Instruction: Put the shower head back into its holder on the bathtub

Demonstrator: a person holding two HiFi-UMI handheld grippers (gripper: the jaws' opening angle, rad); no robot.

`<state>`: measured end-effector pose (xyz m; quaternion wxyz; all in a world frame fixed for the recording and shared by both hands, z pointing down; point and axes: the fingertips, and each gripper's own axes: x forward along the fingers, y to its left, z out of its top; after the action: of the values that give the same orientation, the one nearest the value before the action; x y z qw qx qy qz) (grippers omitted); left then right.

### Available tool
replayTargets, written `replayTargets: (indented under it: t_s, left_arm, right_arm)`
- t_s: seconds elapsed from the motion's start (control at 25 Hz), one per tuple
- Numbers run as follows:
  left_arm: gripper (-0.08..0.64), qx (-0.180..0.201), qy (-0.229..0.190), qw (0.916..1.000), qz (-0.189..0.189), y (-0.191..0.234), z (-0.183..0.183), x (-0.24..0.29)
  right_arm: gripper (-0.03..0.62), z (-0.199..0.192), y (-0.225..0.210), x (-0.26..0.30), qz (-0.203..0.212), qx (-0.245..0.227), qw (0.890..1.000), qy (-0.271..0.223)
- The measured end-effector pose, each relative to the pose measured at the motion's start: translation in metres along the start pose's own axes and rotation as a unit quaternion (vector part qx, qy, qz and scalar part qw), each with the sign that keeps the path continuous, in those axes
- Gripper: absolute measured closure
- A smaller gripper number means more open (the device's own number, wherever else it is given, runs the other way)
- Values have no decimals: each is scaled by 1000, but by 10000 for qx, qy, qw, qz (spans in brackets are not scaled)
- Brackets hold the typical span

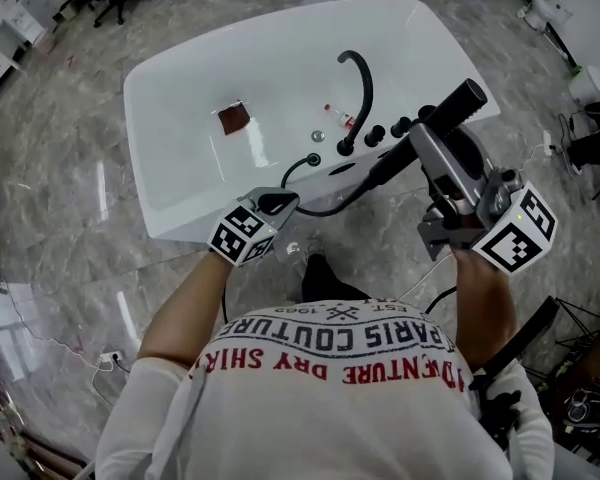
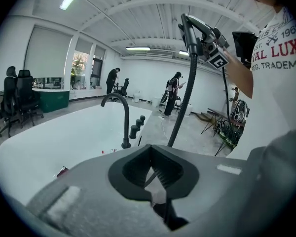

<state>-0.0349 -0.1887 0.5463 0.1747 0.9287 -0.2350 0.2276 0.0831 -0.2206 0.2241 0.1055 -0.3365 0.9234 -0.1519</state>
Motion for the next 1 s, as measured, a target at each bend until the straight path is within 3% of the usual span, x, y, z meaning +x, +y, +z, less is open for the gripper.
replayTargets:
  t_s: [0.24, 0.36, 0.48, 0.84, 0.88, 1.0]
  left_arm:
    - [551, 507, 443, 9975, -193, -15, -26, 32]
    - [410, 533, 820, 9947, -314, -19, -46, 56]
    - [370, 429, 1025, 9930, -412, -17, -62, 77]
    - [377, 971, 1543, 9819, -517, -24, -86, 133]
    - [468, 977, 1584, 9814, -478, -22, -87, 134]
    - [495, 915, 1584, 9824, -379, -16, -88, 132]
  right_arm:
    - [454, 27, 12, 6, 168, -36, 9996, -228]
    - [454, 43, 18, 7, 276, -127, 9990, -333]
    - [454, 53, 19, 12, 323, -145, 9989, -304]
    - [454, 72, 7, 16, 434, -83, 9983, -375]
    - [454, 72, 4, 16, 404, -89, 9984, -374]
    - [454, 73, -5, 12, 317, -73, 9986, -409]
